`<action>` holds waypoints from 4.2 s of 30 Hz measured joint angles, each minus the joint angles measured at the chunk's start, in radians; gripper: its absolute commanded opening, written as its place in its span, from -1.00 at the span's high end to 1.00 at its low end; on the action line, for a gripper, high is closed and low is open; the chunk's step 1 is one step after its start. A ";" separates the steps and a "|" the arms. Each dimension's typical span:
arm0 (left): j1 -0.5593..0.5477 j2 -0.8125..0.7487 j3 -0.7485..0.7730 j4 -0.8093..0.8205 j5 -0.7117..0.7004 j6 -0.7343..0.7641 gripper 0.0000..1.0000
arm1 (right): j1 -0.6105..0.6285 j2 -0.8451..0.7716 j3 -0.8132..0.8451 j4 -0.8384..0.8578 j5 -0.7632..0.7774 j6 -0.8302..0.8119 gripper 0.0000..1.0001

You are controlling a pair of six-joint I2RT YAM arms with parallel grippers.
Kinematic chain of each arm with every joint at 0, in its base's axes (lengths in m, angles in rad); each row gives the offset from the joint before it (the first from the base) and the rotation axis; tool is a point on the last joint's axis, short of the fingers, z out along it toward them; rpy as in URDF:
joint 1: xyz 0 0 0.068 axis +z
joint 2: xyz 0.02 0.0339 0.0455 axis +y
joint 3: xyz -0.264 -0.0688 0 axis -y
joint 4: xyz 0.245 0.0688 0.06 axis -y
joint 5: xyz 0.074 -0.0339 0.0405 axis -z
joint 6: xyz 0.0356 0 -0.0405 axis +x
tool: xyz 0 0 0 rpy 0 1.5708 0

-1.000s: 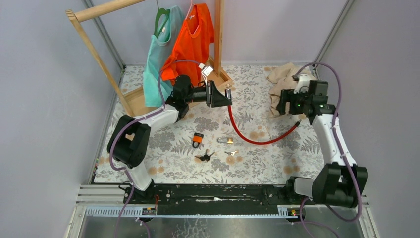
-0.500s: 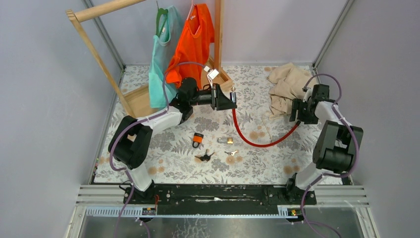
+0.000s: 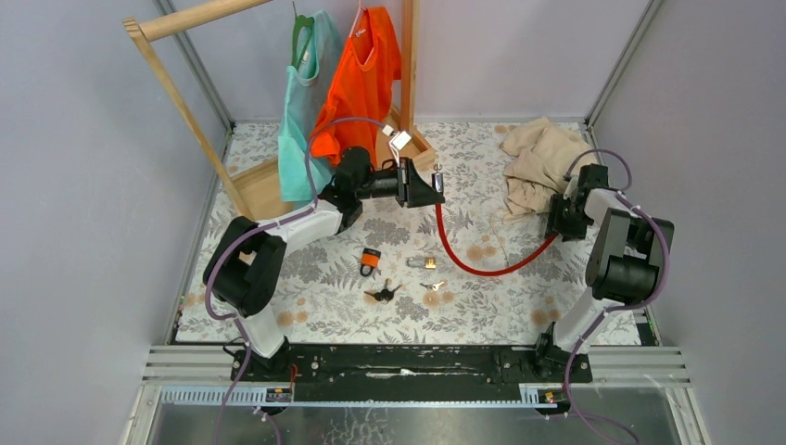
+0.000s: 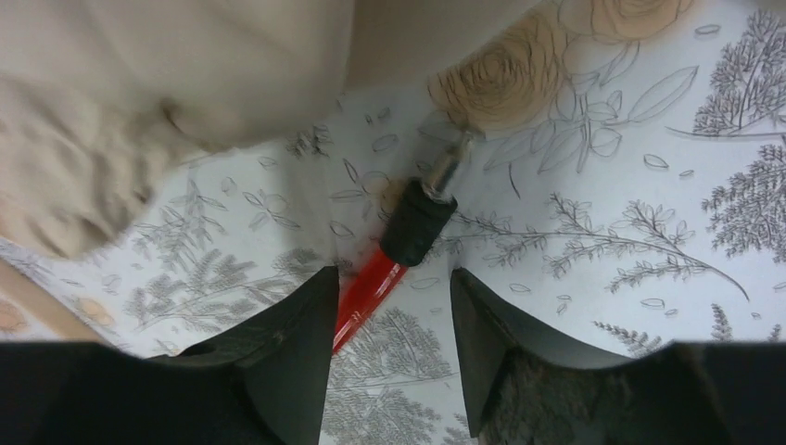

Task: Lock with the key
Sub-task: Lock the lock.

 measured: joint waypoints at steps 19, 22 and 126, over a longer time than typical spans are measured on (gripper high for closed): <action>-0.001 -0.004 -0.018 -0.006 -0.005 0.017 1.00 | -0.001 0.039 0.013 0.077 0.043 -0.012 0.47; -0.002 -0.004 -0.021 -0.016 -0.010 0.027 1.00 | -0.001 0.037 0.010 0.088 0.043 -0.013 0.64; -0.073 0.066 0.221 -0.528 -0.024 0.645 1.00 | 0.584 -0.487 -0.096 0.099 -0.529 -0.400 1.00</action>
